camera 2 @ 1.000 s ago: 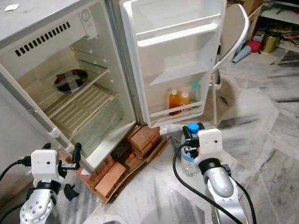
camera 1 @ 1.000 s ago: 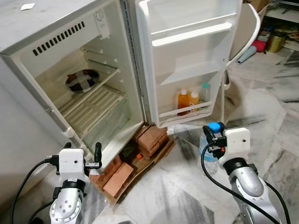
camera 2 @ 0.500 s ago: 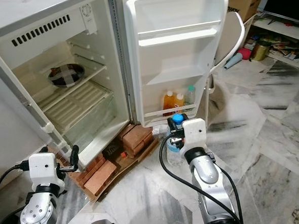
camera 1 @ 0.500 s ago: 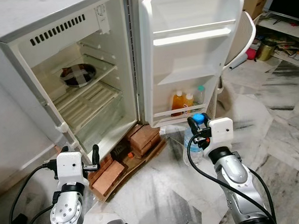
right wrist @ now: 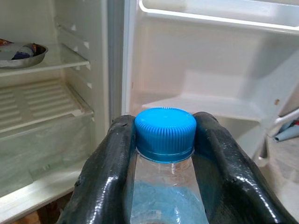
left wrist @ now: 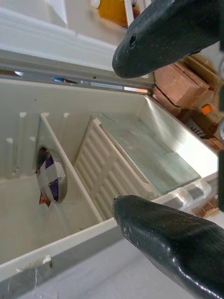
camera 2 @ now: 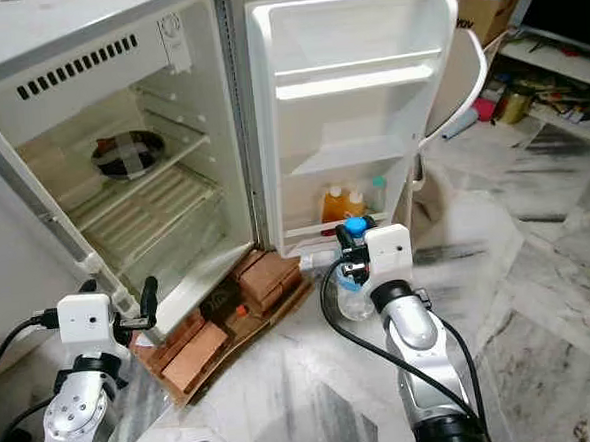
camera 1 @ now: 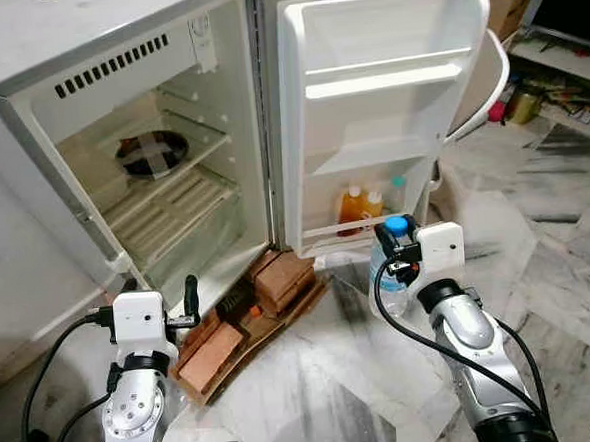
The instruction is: Restocking fridge
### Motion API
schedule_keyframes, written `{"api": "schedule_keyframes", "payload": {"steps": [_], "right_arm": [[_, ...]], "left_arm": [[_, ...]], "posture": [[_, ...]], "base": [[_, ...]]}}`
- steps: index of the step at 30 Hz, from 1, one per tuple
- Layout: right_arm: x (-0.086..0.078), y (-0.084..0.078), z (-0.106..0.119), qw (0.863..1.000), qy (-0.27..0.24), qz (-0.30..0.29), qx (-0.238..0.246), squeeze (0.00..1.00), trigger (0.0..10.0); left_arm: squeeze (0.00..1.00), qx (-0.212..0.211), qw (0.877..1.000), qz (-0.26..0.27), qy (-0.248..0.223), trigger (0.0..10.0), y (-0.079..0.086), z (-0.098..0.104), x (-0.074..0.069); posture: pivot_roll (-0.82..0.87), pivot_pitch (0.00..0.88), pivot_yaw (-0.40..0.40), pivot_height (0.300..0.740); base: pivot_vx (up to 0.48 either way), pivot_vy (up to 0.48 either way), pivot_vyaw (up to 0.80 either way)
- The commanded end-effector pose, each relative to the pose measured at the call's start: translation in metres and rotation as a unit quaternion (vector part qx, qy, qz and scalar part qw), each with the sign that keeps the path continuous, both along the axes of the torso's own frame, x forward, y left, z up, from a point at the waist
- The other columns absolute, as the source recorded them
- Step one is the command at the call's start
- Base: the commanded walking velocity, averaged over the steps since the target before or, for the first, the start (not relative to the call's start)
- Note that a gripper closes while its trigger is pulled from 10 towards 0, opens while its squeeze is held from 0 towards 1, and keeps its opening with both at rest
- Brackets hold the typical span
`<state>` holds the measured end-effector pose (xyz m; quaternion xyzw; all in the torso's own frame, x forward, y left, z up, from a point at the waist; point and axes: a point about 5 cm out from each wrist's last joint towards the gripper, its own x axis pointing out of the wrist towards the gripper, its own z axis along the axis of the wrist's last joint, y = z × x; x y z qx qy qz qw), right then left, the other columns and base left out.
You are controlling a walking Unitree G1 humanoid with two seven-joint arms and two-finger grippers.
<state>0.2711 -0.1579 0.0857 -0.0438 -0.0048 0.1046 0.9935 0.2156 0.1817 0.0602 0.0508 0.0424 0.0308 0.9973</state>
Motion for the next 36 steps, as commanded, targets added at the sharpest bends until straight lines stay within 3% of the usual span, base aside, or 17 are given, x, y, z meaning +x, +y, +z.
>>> {"api": "schedule_keyframes", "payload": {"steps": [1,19,32,36], "right_arm": [[0.0035,-0.0008,0.0061,1.000,-0.017,0.002,0.003,0.00,10.0],[0.0057,0.0050,0.0016,0.999,-0.004,0.038,0.012,0.00,10.0],[0.0031,0.0052,-0.0015,0.999,0.001,0.046,0.010,0.00,10.0],[0.0041,0.0045,-0.0006,0.999,0.000,0.045,0.009,0.00,10.0]], "left_arm": [[0.00,-0.001,1.000,-0.002,0.004,10.0,0.0003,-0.0027,-0.0003],[0.00,-0.001,1.000,-0.001,0.003,10.0,0.0021,-0.0023,0.0000],[0.00,-0.002,1.000,-0.001,0.005,10.0,0.0013,-0.0027,0.0006],[0.00,-0.001,1.000,-0.001,0.004,10.0,0.0010,-0.0027,0.0007]], "posture": [[0.11,0.014,-0.025,0.740],[0.12,0.017,-0.021,0.740],[0.11,0.023,-0.026,0.740],[0.11,0.023,-0.028,0.740]], "base": [[0.416,0.000,0.00],[0.412,0.000,0.00],[0.363,0.310,0.00],[0.000,0.000,0.00]]}}
